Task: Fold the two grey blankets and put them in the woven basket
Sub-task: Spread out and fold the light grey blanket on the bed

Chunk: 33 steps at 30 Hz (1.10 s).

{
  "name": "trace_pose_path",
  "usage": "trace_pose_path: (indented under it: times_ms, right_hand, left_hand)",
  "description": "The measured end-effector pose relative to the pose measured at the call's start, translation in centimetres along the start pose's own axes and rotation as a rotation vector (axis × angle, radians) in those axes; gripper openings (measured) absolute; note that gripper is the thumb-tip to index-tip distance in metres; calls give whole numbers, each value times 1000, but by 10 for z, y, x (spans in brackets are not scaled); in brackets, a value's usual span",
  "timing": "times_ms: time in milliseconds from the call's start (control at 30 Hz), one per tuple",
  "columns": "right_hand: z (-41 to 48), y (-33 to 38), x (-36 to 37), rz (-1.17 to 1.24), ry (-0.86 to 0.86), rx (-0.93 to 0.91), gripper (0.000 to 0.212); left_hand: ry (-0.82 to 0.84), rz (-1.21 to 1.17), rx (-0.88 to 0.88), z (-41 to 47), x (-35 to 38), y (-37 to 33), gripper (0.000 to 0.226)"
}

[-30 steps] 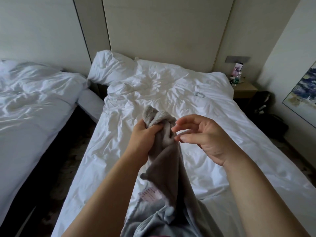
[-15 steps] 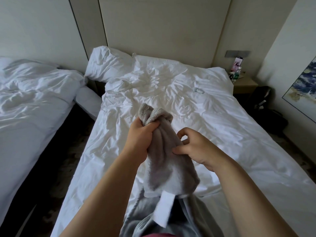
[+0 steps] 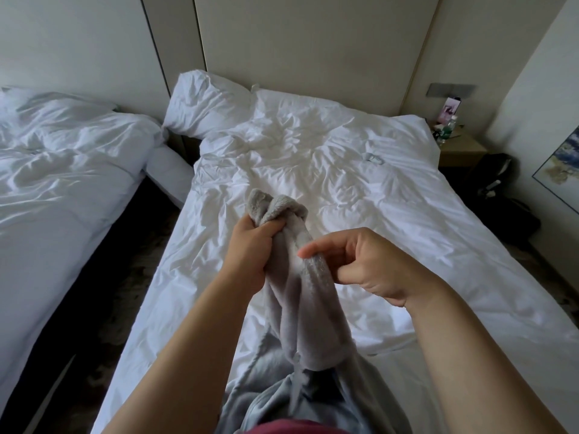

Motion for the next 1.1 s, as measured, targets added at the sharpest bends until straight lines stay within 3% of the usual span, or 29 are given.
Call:
trace_pose_path:
  times_ms: [167,267,367,467,567,600,700,800,900,967,1033,1100]
  right_hand:
    - [8,-8,-4,-232,-282,11,40]
    - [9,-5,-10,-137,-419,-65,38]
    - [9,2,-21,-27,-618,-137,31]
    - [6,5,-35,106,-741,-175,3]
    - [4,0,-38,84,-795,-40,6]
    - [5,-4,-37,43,-800,48,15]
    - [7,-13,-30,23,-702,219,35]
    - [5,-14,-23,55,-502,333,23]
    - [-3,-8,-19,-90,-267,386,14]
    - [-8,4,-11,15,-64,286,14]
    - [-9,23,-5,246,71,74,14]
    - [-2,29,-7,445,-40,-28,11]
  left_hand:
    - [74,19,11,0,4,2,16]
    - [175,-85,-32,0,9,-1,8]
    - [151,-105,-48,5,6,-4,37]
    - [127,20,3,4,5,-6,15]
    - [136,160,32,0,8,-5,21]
    - [139,202,31,-2,10,-4,21]
    - [161,253,6,-6,17,2,20]
    - [187,254,-14,-9,23,5,23]
    - [218,243,-8,-9,25,4,22]
    - [234,219,-9,-8,25,3,21]
    - [240,180,-7,-8,27,2,21]
    - [253,147,-10,-9,29,2,21]
Point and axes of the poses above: each hand's wrist, its own z-axis towards the middle knuckle, its own x-axis out of the palm, y = z × x, the point moved 3 cm from there along z, towards the middle knuckle, and after that the axes turned 4 degrees about y, right-handed, at the moved point
